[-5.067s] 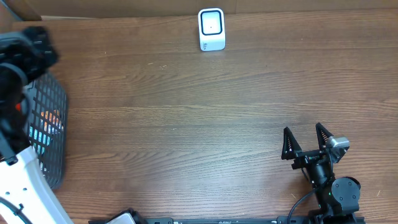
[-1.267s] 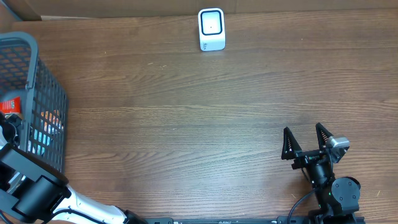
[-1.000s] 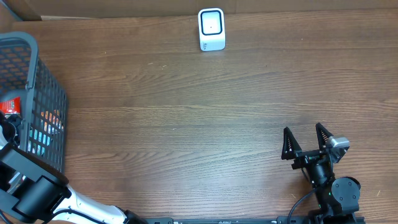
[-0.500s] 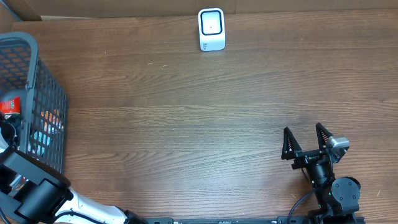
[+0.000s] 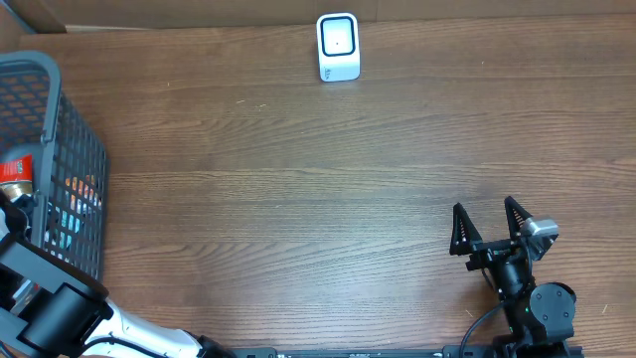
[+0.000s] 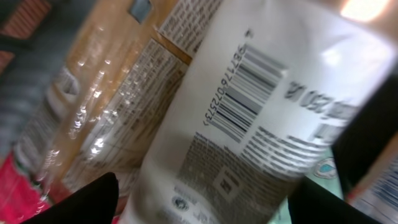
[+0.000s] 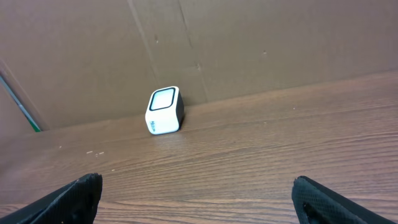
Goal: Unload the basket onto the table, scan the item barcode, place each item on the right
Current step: 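Grasp the white gold-capped tube in the basket with the left gripper, then lift the tube out and lay it on the table center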
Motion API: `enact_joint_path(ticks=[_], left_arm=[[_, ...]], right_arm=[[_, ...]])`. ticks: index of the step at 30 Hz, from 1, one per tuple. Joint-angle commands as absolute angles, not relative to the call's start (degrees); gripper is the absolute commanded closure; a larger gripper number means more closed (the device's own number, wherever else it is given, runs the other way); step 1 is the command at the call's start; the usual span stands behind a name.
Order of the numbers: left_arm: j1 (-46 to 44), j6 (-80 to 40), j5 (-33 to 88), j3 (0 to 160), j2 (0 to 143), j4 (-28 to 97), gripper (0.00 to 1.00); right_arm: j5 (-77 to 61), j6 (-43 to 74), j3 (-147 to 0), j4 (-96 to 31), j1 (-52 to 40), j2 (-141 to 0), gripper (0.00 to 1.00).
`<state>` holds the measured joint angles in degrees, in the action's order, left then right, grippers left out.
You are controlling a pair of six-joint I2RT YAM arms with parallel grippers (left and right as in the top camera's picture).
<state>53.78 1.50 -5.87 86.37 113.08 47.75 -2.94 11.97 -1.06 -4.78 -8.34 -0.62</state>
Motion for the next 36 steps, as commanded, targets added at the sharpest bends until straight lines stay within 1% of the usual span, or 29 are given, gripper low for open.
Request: enact_joint_path(ticks=[1, 2, 3, 4, 5, 6, 7, 13, 16, 22, 27, 29, 33, 36], left_arm=[[54.09, 1.74, -6.37, 84.20, 113.99, 46.76, 0.28], [54.09, 1.74, -6.35, 83.96, 113.99, 46.52, 0.35], [54.09, 1.72, -6.35, 83.94, 113.99, 46.48, 0.45], [54.09, 1.72, -6.37, 83.96, 113.99, 46.46, 0.60], [54.09, 1.74, -6.37, 84.07, 113.97, 46.48, 0.80], [54.09, 1.72, -6.35, 84.31, 113.97, 46.52, 0.94], [54.06, 1.69, -6.24, 84.60, 113.86, 46.83, 0.96], [53.98, 1.69, -3.36, 90.32, 112.36, 52.05, 0.96], [53.98, 0.75, 1.50, 96.42, 111.15, 56.12, 0.96], [53.95, -5.08, 11.25, 110.85, 107.31, 62.11, 0.96], [53.95, -8.80, 24.18, 119.33, 101.93, 64.14, 0.96], [53.87, -10.46, 27.49, 121.47, 99.13, 64.05, 0.96], [51.81, -10.33, 27.09, 125.32, 94.65, 64.14, 0.96], [48.14, -10.33, 25.89, 127.17, 90.78, 64.16, 0.96]], right_arm=[[-2.57, 11.92, -0.45, -4.60, -8.62, -0.16, 0.00], [-2.59, 11.92, -0.45, -4.62, -8.62, -0.16, 0.00], [-2.57, 11.92, -0.45, -4.62, -8.62, -0.16, 0.00], [-2.57, 11.92, -0.45, -4.62, -8.62, -0.16, 0.00], [-2.59, 11.92, -0.45, -4.60, -8.62, -0.16, 0.00], [-2.59, 11.92, -0.45, -4.60, -8.62, -0.16, 0.00], [-2.57, 11.92, -0.45, -4.60, -8.62, -0.16, 0.00], [-2.59, 11.92, -0.45, -4.62, -8.62, -0.16, 0.00], [-2.59, 11.94, -0.45, -4.62, -8.62, -0.16, 0.00], [-2.59, 11.92, -0.45, -4.62, -8.62, -0.16, 0.00], [-2.59, 11.94, -0.45, -4.60, -8.62, -0.16, 0.00], [-2.59, 11.94, -0.45, -4.62, -8.62, -0.16, 0.00], [-2.59, 11.94, -0.45, -4.60, -8.62, -0.16, 0.00], [-2.59, 11.92, -0.45, -4.60, -8.62, -0.16, 0.00]])
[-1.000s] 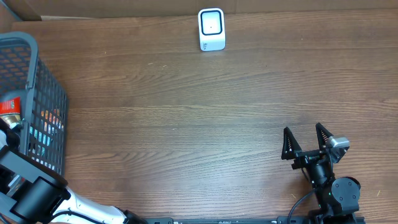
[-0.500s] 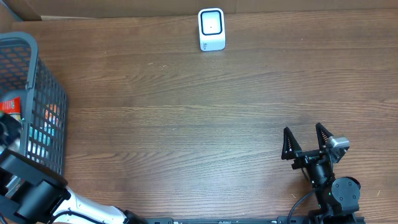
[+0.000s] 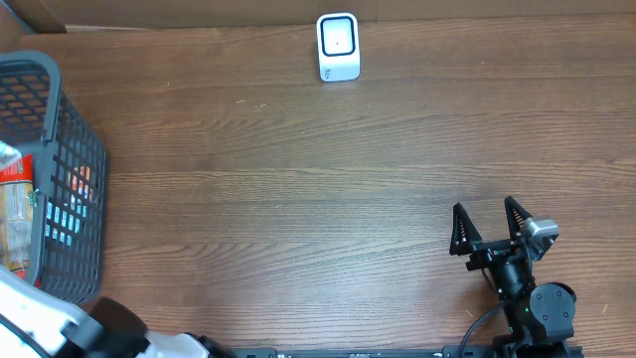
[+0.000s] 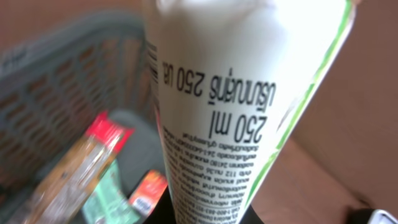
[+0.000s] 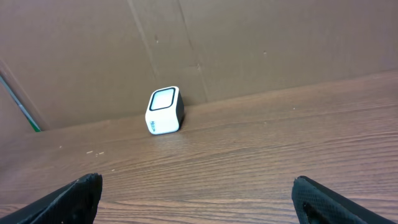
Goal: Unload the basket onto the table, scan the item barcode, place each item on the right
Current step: 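Lift the tube out and lay it on the table center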
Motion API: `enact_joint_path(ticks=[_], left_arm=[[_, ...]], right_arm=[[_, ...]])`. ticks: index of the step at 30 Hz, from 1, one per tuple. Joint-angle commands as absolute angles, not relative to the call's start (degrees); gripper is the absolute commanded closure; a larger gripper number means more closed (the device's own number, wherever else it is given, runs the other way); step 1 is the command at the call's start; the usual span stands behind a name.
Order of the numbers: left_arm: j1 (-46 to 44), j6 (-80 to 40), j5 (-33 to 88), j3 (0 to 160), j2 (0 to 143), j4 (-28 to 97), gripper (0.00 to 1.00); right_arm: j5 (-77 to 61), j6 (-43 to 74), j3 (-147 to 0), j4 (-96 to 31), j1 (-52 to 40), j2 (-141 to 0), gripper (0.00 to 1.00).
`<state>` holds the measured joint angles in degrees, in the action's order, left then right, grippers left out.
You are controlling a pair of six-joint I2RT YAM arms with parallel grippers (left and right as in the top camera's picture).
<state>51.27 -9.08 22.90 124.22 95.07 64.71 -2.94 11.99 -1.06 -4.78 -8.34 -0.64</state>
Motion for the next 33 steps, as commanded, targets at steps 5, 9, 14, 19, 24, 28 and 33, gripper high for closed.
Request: enact_joint_path(ticks=[5, 9, 14, 19, 24, 28, 33], left_arm=[[38.94, -9.13, 23.83, 127.50, 84.51, 64.79, 0.96], [27.11, -8.54, 25.08, 127.22, 82.76, 71.81, 0.96], [12.19, -6.70, 20.29, 118.80, 83.09, 78.13, 0.96], [-1.69, -13.56, 11.64, 99.26, 83.09, 70.35, 0.96], [-11.99, -22.04, 11.42, 81.67, 83.15, 54.06, 0.96], [-19.57, -28.16, 11.42, 70.63, 84.16, 39.05, 0.96], [-26.22, -31.14, 9.85, 68.01, 90.74, 32.45, 0.96]], right_arm=[[-2.59, 11.94, -0.45, -4.62, -8.62, -0.16, 0.00], [-2.59, 11.92, -0.45, -4.60, -8.62, -0.16, 0.00], [-2.59, 11.94, -0.45, -4.60, -8.62, -0.16, 0.00], [-2.59, 11.94, -0.45, -4.62, -8.62, -0.16, 0.00], [-2.59, 11.92, -0.45, -4.62, -8.62, -0.16, 0.00], [-2.57, 11.94, -0.45, -4.60, -8.62, -0.16, 0.00], [-2.59, 11.92, -0.45, -4.62, -8.62, -0.16, 0.00]])
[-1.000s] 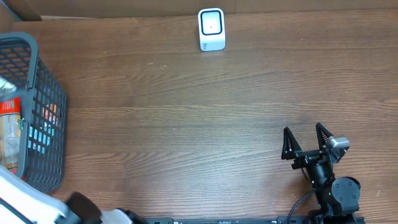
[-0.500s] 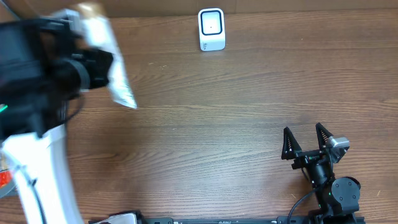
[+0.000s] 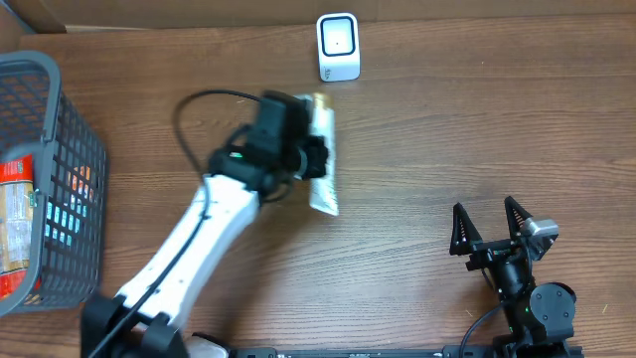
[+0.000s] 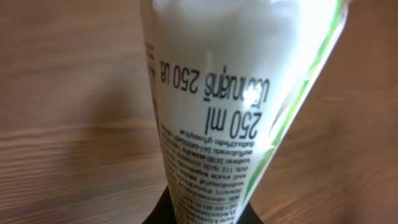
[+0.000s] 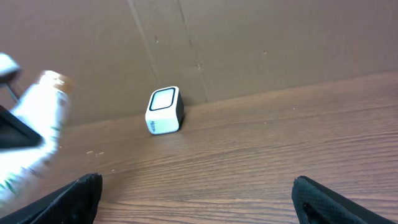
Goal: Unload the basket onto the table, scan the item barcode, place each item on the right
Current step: 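Lift the tube out and lay it on the table center, then return the left gripper into the grey basket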
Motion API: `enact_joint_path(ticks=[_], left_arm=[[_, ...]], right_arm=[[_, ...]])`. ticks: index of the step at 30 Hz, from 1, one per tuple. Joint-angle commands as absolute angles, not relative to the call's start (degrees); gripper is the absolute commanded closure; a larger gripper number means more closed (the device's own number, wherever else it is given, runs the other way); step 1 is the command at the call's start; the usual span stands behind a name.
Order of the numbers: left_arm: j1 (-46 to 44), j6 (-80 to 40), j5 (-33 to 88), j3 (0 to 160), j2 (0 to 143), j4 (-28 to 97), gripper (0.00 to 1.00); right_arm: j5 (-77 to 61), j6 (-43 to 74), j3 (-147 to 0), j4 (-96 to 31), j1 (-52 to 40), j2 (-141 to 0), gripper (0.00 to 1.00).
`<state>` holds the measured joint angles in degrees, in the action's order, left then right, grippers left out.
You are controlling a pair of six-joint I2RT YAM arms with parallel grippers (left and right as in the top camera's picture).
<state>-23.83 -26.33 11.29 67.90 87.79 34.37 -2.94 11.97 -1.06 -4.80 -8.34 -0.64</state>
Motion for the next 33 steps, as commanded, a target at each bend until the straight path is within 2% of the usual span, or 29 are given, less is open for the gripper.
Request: enact_joint_path(ticks=[1, 9, 13, 14, 15, 19, 23, 28, 33], left_arm=[[-27.14, -32.03, 9.93, 68.03, 92.71, 31.40, 0.96], [-29.41, -41.87, 11.53, 69.14, 103.02, 29.12, 0.96], [-30.22, -42.28, 12.08, 69.28, 104.31, 27.57, 0.96], [-30.50, -42.28, 12.08, 69.28, 104.53, 27.33, 0.91], [-30.76, -42.28, 12.10, 69.28, 104.60, 27.11, 0.80], [-31.44, -42.26, 12.34, 69.28, 104.60, 26.72, 0.25], [-31.51, -41.54, 13.23, 69.28, 104.42, 26.02, 0.01], [-30.17, -36.71, 13.54, 71.44, 101.47, 26.15, 0.00], [-24.71, -30.83, 11.81, 78.41, 93.78, 34.17, 0.00]], right_arm=[[-2.59, 11.94, -0.45, -4.60, -8.62, -0.16, 0.00], [-2.59, 11.94, -0.45, -4.62, -8.62, -0.16, 0.00], [-2.59, 11.92, -0.45, -4.62, -8.62, -0.16, 0.00], [-2.59, 11.92, -0.45, -4.62, -8.62, -0.16, 0.00], [-2.57, 11.94, -0.45, -4.62, -8.62, -0.16, 0.00], [-2.59, 11.94, -0.45, -4.62, -8.62, -0.16, 0.00], [-2.59, 11.94, -0.45, -4.60, -8.62, -0.16, 0.00], [-2.59, 11.92, -0.45, -4.62, -8.62, -0.16, 0.00], [-2.59, 11.94, -0.45, -4.62, -8.62, -0.16, 0.00]])
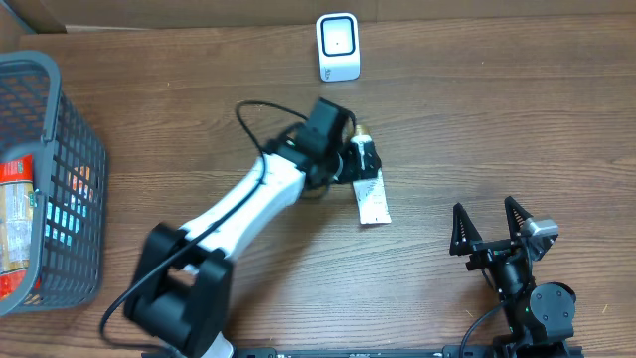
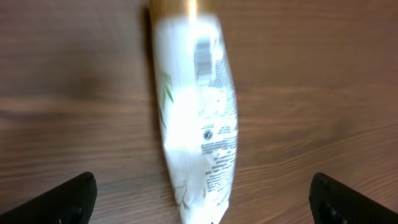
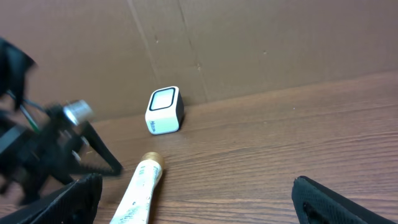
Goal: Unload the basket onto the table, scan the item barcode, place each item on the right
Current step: 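Return the left gripper into the grey basket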
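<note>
A white tube with a gold cap (image 1: 371,195) lies flat on the wooden table, also seen as the tube (image 2: 198,130) and the tube (image 3: 142,190). Its cap points toward the white scanner (image 1: 338,46), which stands at the far edge; the same scanner (image 3: 165,110) sits against the cardboard wall. My left gripper (image 1: 350,161) hovers just over the tube's cap end, open, its fingers (image 2: 65,198) spread wide on either side and touching nothing. My right gripper (image 1: 490,227) rests open near the front right, nothing between its fingers (image 3: 317,196).
A grey wire basket (image 1: 87,159) with several packaged goods stands at the left edge. A brown cardboard wall (image 3: 249,43) backs the table behind the scanner. The left arm (image 1: 248,204) stretches diagonally across the table's middle.
The left gripper, then shut on the tube, now stands open and the tube lies flat on the table, farther right. The right arm has not moved.
The left gripper was first down in the basket around the white tube. Then it held the tube up beside the basket, then carried it in front of the scanner. Now the tube lies released on the table below the scanner.
</note>
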Motion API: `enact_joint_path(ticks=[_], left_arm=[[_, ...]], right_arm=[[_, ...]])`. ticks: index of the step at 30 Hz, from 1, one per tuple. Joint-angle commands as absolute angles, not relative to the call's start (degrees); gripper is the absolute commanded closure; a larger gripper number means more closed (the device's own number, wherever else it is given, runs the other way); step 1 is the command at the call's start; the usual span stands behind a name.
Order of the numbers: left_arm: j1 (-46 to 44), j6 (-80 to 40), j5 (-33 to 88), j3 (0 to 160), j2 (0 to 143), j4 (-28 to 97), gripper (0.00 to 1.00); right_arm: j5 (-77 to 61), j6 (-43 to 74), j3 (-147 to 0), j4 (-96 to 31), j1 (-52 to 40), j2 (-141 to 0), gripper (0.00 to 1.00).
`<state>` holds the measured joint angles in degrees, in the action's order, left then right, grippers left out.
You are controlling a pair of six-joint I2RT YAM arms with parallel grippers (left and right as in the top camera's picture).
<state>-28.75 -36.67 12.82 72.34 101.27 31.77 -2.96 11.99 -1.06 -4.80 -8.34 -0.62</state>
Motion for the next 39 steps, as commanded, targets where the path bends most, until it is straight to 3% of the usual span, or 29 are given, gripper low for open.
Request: enact_joint_path(ticks=[1, 9, 15, 21, 27, 39], left_arm=[[-23.31, -29.41, 11.81, 79.92, 92.31, 35.99, 0.00], [-7.53, -16.80, 11.79, 91.57, 79.81, 51.31, 0.00], [6.66, -8.58, 5.67, 93.62, 73.41, 55.13, 0.00], [23.68, -9.17, -0.86, 93.60, 72.62, 56.29, 0.00], [37.67, -21.34, -3.46, 93.25, 77.28, 56.99, 0.00], [44.18, -21.63, -3.42, 93.10, 85.17, 53.43, 0.00]], right_arm=[[-2.59, 11.92, -0.45, -4.60, -8.62, -0.16, 0.00], [-2.59, 11.92, -0.45, -4.60, -8.62, -0.16, 0.00], [-2.59, 11.92, -0.45, -4.60, -8.62, -0.16, 0.00], [-2.57, 11.92, -0.45, -4.62, -8.62, -0.16, 0.00], [-2.57, 11.92, -0.45, -4.60, -8.62, -0.16, 0.00], [-2.59, 11.94, -0.45, -4.60, -8.62, -0.16, 0.00]])
